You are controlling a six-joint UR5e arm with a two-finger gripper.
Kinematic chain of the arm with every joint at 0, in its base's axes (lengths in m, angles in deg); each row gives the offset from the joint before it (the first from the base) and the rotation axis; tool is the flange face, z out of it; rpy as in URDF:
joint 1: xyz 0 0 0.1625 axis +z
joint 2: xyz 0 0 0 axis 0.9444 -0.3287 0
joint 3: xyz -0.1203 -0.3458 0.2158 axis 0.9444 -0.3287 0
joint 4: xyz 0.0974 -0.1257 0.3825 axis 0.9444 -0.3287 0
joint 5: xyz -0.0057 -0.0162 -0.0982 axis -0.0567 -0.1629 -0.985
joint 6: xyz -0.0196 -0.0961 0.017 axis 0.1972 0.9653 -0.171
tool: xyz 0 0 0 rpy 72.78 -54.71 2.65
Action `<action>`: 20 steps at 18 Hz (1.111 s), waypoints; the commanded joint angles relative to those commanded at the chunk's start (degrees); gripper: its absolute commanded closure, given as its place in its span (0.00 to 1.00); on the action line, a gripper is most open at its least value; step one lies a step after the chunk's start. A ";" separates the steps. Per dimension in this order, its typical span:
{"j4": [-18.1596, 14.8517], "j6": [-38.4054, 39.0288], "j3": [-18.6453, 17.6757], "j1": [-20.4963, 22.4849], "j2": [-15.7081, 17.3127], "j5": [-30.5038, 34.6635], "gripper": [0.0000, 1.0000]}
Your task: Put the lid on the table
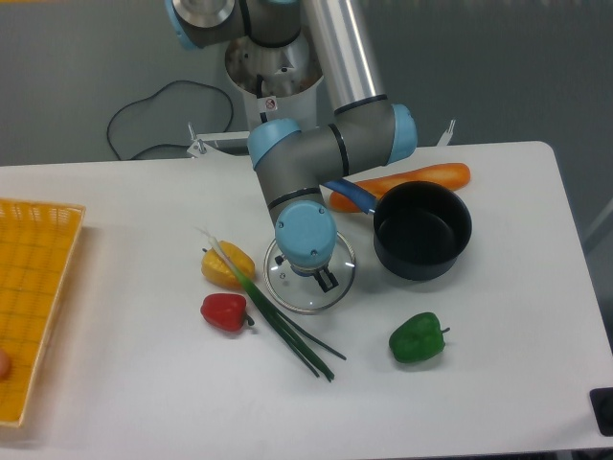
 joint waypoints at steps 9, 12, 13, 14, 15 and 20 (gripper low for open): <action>0.09 0.00 -0.18 -0.09 -0.44 0.18 0.29; 0.00 -0.09 -0.09 -0.09 -0.35 0.18 0.29; 0.00 -0.17 0.00 -0.09 -0.35 0.18 0.25; 0.00 -0.35 0.44 -0.09 -0.35 0.26 0.23; 0.00 -0.44 0.87 -0.09 -0.35 0.26 0.12; 0.00 -0.53 2.90 0.00 0.70 0.18 0.00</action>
